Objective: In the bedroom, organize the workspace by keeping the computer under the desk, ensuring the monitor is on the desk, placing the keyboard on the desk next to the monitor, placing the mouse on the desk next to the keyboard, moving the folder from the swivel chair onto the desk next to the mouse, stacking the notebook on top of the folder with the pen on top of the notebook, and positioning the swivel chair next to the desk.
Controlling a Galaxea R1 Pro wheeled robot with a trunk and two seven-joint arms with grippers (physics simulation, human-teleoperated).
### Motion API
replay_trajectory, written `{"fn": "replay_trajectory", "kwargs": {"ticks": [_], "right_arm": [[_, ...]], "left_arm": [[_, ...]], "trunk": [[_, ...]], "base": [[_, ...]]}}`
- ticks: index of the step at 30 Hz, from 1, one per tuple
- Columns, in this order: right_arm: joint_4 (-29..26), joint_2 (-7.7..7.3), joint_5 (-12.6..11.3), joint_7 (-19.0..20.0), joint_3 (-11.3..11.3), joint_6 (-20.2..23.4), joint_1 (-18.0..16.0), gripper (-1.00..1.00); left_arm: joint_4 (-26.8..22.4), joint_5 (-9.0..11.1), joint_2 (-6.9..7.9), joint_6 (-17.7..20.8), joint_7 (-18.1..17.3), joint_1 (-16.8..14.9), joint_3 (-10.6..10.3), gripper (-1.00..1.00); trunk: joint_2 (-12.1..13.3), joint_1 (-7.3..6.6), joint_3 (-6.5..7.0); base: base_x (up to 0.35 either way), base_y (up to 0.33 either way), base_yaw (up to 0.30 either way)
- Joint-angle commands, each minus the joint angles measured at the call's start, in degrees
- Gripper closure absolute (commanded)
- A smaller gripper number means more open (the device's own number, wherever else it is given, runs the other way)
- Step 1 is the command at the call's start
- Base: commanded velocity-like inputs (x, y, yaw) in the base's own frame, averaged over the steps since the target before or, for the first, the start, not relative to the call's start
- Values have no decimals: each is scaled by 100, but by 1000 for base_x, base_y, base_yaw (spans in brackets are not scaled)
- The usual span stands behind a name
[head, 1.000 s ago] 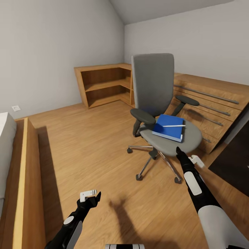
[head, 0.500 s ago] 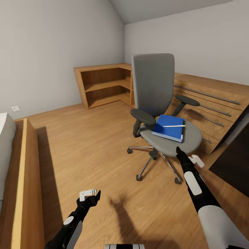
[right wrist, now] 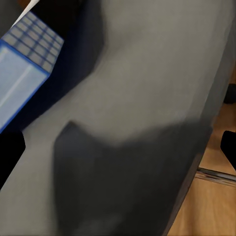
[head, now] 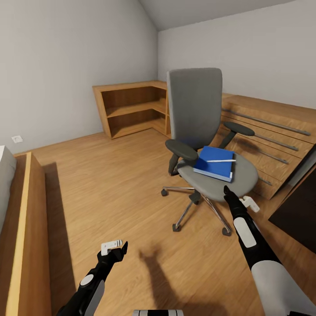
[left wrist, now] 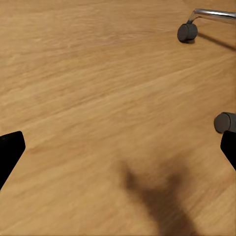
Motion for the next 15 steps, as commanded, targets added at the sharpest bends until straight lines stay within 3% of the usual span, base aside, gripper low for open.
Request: {"fn": "replay_trajectory", "kwargs": {"ticks": [1, 15], "right_arm": [[445, -3, -81, -22, 14, -21, 1, -100], [443, -5, -80, -22, 14, -21, 1, -100]], "left_arm": [[4, 58, -6, -3, -55, -3, 25, -100], [4, 58, -6, -6, -57, -3, 25, -100]], "trunk": [[-1, 0, -5], [-1, 0, -5]], "base": [[21, 0, 0], [59, 0, 0]]}}
